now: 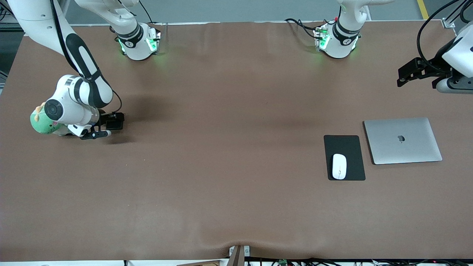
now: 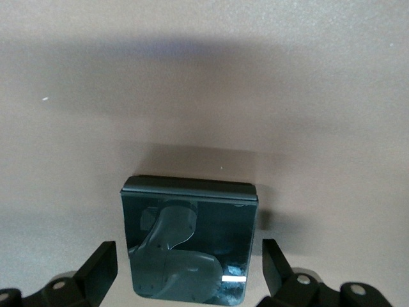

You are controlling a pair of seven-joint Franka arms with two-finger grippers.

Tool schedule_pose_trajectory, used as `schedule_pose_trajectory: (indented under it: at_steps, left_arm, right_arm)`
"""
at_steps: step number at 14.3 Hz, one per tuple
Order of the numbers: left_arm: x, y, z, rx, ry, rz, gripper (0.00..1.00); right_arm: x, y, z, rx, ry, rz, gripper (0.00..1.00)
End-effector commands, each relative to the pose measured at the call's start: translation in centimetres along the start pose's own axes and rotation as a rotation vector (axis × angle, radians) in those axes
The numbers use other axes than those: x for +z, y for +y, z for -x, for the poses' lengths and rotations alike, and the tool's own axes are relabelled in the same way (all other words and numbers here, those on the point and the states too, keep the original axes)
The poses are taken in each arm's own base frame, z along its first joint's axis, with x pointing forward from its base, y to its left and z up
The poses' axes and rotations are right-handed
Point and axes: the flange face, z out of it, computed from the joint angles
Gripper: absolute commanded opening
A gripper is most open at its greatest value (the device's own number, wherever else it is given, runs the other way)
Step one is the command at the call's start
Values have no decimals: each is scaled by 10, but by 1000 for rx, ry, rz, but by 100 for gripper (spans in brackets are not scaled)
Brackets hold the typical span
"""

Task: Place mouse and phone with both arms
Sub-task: 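Lower the phone beside the green plush with the right gripper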

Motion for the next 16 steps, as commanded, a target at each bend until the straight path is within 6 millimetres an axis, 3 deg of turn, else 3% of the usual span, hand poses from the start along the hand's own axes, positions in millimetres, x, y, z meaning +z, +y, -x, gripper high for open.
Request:
schedule_pose_trajectory:
  at_steps: [1,6,11,16]
  left_arm:
    - [-1,0,0,3,14,-23,100]
    - [-1,-2,0,0,14,-21,100]
    - [-1,-2,0,0,14,-21,100]
    - [-2,-2,0,0,15,-21,100]
  right_arm:
    - [-18,3,-6,-17,-4,-6,100]
    - [-80,-5,-42,-57,62,11,100]
    - [-188,-10,-69,-121,8,-23,100]
    - [-266,-10,-77,-131,71,-5,100]
